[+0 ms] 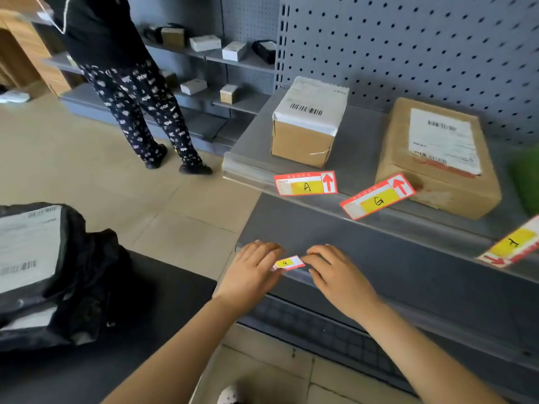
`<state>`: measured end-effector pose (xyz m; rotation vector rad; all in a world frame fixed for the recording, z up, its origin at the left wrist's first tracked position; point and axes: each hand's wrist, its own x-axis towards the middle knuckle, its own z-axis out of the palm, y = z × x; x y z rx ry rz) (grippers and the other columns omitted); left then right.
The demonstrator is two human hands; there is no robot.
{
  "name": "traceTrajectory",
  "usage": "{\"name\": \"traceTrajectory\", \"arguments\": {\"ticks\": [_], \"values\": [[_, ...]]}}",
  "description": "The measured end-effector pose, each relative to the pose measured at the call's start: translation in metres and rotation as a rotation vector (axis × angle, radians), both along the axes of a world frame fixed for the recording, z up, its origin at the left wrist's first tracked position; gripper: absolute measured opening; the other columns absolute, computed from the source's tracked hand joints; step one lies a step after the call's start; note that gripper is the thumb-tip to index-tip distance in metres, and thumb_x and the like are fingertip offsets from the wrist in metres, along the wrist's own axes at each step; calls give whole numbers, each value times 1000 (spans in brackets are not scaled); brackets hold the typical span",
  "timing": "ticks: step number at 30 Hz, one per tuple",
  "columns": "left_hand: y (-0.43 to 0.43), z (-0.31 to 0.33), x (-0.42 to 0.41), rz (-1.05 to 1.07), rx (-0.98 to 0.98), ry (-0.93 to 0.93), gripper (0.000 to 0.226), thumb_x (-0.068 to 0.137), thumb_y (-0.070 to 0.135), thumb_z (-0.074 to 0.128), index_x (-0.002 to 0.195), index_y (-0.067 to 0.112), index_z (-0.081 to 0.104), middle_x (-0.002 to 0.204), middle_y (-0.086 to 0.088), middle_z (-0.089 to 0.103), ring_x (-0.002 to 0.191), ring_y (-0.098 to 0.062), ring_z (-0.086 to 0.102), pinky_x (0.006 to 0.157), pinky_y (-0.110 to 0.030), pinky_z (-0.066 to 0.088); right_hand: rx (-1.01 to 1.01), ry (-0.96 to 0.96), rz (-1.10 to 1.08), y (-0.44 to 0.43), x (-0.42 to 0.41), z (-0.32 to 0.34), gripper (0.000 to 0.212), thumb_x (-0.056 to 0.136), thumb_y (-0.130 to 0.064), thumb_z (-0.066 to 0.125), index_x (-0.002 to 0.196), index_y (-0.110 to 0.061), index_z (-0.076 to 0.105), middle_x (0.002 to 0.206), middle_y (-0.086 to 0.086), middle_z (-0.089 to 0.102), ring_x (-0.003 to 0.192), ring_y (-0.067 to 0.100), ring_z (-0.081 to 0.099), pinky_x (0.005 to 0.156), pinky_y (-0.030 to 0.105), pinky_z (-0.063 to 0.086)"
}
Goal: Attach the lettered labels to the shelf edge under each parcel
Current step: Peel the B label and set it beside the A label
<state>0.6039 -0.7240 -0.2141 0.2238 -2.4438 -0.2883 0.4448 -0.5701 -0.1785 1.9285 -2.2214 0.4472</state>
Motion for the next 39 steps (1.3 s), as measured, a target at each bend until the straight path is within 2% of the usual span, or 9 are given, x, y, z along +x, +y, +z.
{"name": "traceTrajectory", "arguments": {"ticks": [3,7,12,19,24,27,31,35,39], "values": [[2,-36,-7,50,28,-30,33,90,29,55,116,11,61,114,-7,65,101,-25,56,96,-32,39,35,-3,-7,-6,-13,-35,36,72,-5,73,106,-14,64,105,3,60,89,27,60,78,37,53],[2,-78,-16,90,17,-55,38,88,29,56,121,10,60,118,-9,67,112,-23,52,99,-35,40,52,-68,-26,-16,-23,-68,34,78,-10,68,111,-17,62,113,3,61,96,27,60,81,38,53],[-3,-99,-23,127,-25,-136,46,90,36,50,130,14,56,125,-7,65,117,-22,52,104,-35,37,33,-141,-49,-27,-28,-87,40,76,-3,73,113,-13,64,111,3,64,96,26,62,80,37,53],[-4,-99,-26,122,-6,-229,48,94,38,47,135,14,57,134,-4,60,124,-21,50,108,-35,37,-17,-225,-57,-37,-28,-86,25,77,-17,58,100,-10,67,93,5,69,83,25,65,76,27,46],[-6,-89,-25,104,-3,-210,50,90,31,66,135,12,56,134,-6,60,122,-25,56,106,-37,39,-78,-251,-38,-32,-23,-77,29,88,-21,42,99,-10,67,92,3,68,83,22,63,75,28,50],[-8,-78,-24,101,-24,-204,47,94,36,49,134,13,56,133,-6,61,121,-24,57,107,-36,33,-151,-288,-131,-21,-21,-70,18,90,-10,53,101,-14,67,96,-1,67,84,18,63,74,24,48],[-10,-64,-25,40,-28,-177,47,93,29,59,136,14,52,135,-7,59,124,-24,54,110,-36,30,-197,-321,-221,-9,-12,-55,17,90,-6,61,102,-16,67,99,-3,67,87,18,64,76,26,50],[-4,-44,-21,-32,-18,-159,48,95,34,47,139,16,47,138,-6,56,127,-21,48,112,-34,29,-235,-353,-257,-3,7,-25,18,88,-5,65,102,-16,66,100,-5,67,88,14,64,77,22,51],[-2,-24,-15,-116,-20,-104,50,95,27,49,142,14,45,138,-7,56,127,-20,46,110,-37,35,-267,-400,-318,7,23,7,18,90,-9,62,104,-20,66,101,-7,67,90,11,63,79,20,50]]}}
